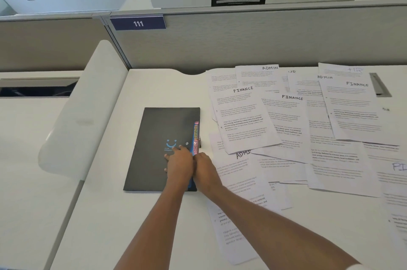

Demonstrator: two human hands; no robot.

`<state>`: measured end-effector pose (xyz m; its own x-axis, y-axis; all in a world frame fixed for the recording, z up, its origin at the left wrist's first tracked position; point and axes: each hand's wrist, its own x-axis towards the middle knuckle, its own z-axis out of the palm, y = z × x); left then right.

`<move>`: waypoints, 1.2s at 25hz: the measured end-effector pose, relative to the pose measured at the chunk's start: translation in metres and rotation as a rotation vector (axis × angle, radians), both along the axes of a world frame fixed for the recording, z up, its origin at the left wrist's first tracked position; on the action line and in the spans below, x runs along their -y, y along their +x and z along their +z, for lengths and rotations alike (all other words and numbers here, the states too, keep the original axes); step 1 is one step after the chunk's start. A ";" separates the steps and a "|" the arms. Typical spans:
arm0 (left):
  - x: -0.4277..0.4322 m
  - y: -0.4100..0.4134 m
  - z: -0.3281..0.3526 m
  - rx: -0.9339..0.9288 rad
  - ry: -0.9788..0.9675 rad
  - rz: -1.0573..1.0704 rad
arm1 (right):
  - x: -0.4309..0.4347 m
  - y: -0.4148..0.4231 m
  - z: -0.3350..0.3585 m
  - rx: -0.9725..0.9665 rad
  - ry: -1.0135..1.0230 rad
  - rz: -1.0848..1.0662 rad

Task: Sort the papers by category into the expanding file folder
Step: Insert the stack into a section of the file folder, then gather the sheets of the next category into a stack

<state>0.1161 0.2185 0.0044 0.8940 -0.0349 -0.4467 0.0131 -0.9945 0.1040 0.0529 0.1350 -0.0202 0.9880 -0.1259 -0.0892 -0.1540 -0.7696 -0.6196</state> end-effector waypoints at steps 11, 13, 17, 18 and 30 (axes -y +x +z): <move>0.019 -0.048 0.008 0.218 0.022 0.069 | 0.069 -0.055 0.039 0.098 -0.083 -0.177; 0.027 -0.064 0.008 0.328 -0.008 0.073 | 0.086 -0.066 0.041 0.110 -0.105 -0.222; 0.050 -0.090 0.004 0.462 -0.062 0.038 | 0.119 -0.086 0.038 0.090 -0.142 -0.265; 0.058 -0.095 0.003 0.488 -0.079 0.025 | 0.129 -0.090 0.039 0.093 -0.148 -0.271; 0.172 -0.099 -0.001 0.473 -0.248 -0.218 | 0.243 -0.085 0.045 0.033 -0.111 -0.447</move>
